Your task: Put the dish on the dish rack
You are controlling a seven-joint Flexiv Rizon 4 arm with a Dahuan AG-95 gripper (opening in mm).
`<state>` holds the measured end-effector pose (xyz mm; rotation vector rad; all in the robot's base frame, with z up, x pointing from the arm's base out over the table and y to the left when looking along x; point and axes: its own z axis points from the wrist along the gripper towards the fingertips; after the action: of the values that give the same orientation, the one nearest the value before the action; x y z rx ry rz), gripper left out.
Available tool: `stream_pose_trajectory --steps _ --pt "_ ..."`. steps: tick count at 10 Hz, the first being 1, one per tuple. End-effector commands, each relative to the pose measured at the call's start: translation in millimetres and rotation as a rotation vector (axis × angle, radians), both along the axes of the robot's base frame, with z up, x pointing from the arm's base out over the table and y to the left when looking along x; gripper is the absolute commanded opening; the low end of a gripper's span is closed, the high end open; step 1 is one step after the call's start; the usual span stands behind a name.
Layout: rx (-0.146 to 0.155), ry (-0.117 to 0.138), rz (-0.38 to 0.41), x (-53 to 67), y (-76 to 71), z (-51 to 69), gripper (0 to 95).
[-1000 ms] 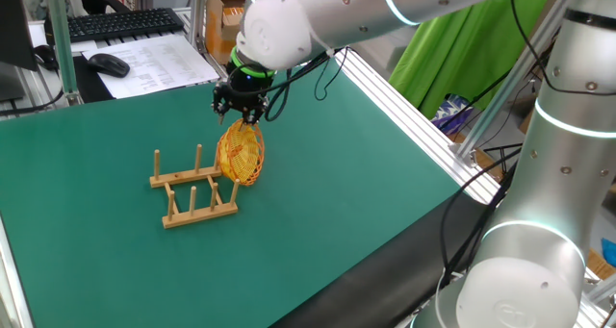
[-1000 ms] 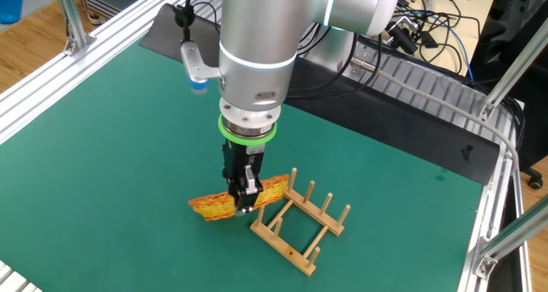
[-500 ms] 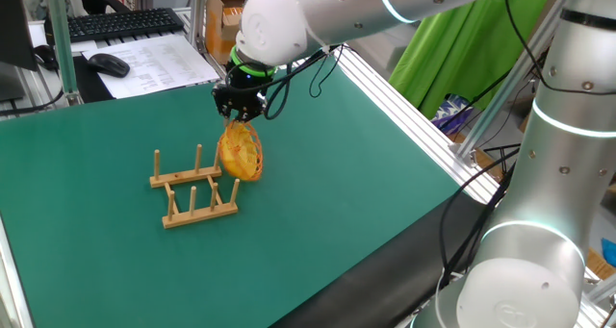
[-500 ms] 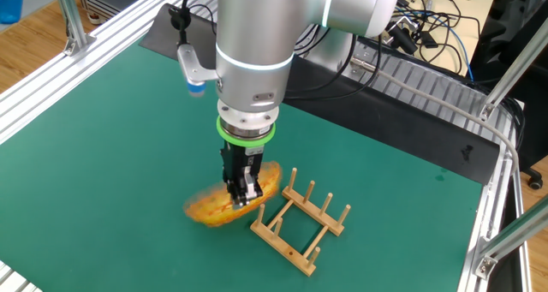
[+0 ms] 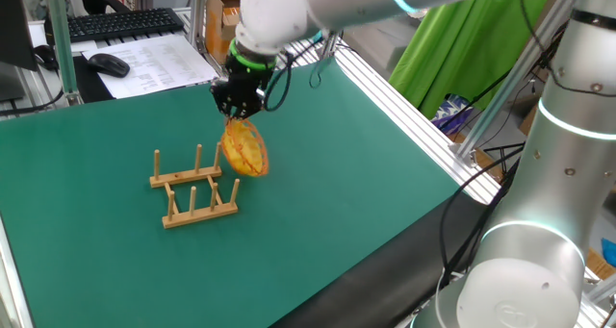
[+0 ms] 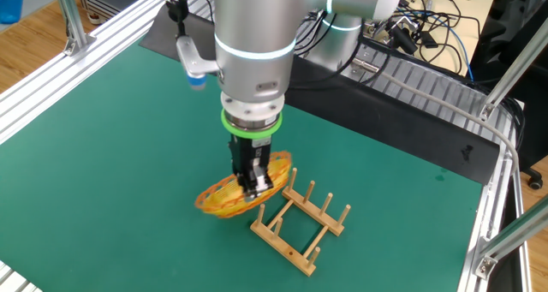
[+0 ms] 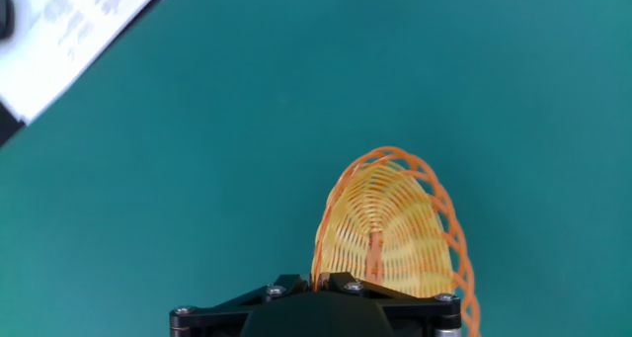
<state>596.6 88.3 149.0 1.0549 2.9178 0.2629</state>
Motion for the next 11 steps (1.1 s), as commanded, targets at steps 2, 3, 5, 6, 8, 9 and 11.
stream_pose_trajectory --steps 2,3,5,6,8,9,11 --pt "0.056 0.025 0.013 -14.8 13.1 20.6 0.0" --pt "0.071 0.023 0.024 -16.7 10.3 26.8 0.0" --pt "0.084 0.016 0.049 -18.5 2.2 40.0 0.0" --pt "0.095 0.009 0.056 -19.0 -0.2 45.7 0.0" --pt "0.098 -0.001 0.054 -20.1 1.3 47.2 0.0" --pt "0.099 -0.006 0.048 -21.5 3.0 48.0 0.0" --pt "0.105 -0.007 0.037 -25.1 7.2 50.3 0.0"
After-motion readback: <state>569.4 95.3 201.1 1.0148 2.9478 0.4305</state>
